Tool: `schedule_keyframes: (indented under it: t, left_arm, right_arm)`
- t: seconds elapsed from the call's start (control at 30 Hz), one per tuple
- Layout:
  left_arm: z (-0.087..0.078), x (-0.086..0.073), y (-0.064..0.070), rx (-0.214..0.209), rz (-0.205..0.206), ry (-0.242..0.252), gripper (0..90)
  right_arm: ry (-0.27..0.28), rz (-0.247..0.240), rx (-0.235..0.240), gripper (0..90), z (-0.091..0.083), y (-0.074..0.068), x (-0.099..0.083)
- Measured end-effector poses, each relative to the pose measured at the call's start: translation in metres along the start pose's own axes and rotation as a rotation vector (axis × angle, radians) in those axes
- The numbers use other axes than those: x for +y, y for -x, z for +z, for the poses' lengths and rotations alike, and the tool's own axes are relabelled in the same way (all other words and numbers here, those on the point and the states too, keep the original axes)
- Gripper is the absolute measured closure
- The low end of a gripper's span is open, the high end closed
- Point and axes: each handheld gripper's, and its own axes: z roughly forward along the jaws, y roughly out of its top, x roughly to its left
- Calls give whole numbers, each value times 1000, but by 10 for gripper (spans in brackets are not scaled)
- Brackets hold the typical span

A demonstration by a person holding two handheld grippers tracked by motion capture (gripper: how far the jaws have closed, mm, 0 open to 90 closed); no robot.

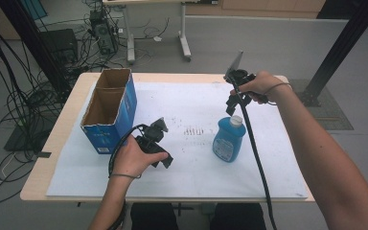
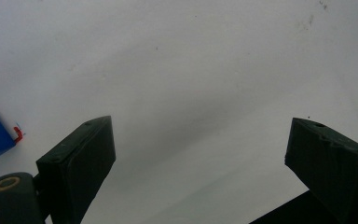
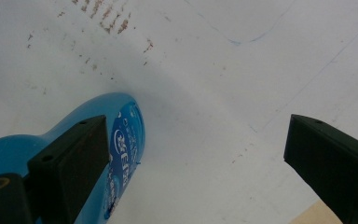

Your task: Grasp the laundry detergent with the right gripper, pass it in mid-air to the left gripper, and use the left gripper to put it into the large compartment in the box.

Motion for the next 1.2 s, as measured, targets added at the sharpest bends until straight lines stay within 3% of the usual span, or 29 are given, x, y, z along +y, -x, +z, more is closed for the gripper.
schedule_keyframes:
  t: [0.63,1.2]
  left_arm:
    - [-2,-1,1,-15,-1,11,88]
    - [2,2,6,-29,8,-3,91]
  right_arm:
    - [2,8,-11,67,-4,2,-5]
    - [1,64,-18,66,-7,22,-36]
